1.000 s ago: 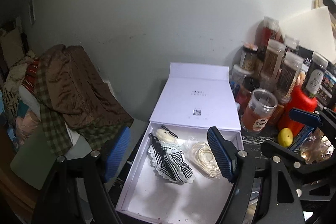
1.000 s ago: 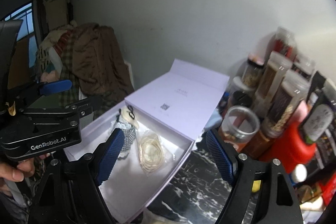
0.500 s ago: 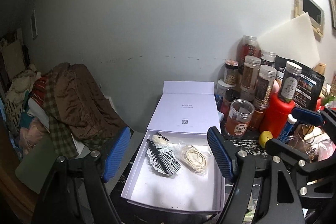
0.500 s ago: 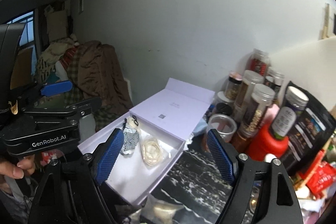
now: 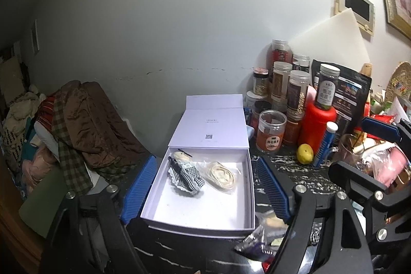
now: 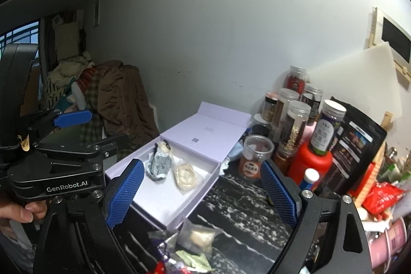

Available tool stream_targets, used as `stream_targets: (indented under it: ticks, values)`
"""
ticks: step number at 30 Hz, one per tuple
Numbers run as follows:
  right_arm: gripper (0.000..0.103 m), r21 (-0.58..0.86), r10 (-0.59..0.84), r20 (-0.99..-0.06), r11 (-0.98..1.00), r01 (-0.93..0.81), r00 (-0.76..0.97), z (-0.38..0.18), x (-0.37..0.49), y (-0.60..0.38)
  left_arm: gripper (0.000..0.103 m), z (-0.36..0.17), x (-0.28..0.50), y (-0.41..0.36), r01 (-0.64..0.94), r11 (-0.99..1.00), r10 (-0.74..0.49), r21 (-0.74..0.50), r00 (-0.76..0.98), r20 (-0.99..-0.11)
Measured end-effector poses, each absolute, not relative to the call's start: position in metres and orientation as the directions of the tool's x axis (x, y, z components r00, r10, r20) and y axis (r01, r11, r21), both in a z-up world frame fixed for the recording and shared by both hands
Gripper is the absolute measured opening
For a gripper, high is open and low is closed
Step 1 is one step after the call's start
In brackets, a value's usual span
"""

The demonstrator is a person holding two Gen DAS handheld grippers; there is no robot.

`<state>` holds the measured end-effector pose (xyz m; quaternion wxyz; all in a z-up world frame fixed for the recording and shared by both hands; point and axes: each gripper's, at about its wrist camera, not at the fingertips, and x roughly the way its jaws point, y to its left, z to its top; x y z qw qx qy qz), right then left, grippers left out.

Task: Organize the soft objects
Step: 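Withdraw both tools from the box back over the table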

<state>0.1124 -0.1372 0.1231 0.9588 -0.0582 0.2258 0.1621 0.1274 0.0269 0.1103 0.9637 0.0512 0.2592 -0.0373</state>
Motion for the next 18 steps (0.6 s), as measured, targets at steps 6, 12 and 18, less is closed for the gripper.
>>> stream_targets:
  ticks: [6, 12, 18]
  values:
    - [0.093, -0.015, 0.286, -0.466, 0.943, -0.331, 0.837, 0.114, 0.09, -0.145, 0.081, 0.099, 0.105, 0.024, 0.128, 0.989, -0.069, 0.079, 0.853, -0.518]
    - [0.093, 0.034, 0.29, -0.499, 0.948, -0.315, 0.817, 0.097, 0.067, -0.157, 0.081, 0.083, 0.085, 0.016, 0.207, 0.976, -0.142, 0.061, 0.83, -0.539]
    - [0.093, 0.063, 0.256, -0.526, 0.963, -0.263, 0.811, 0.076, 0.046, -0.17, 0.081, 0.063, 0.071, 0.009, 0.243, 0.97, -0.184, 0.025, 0.791, -0.584]
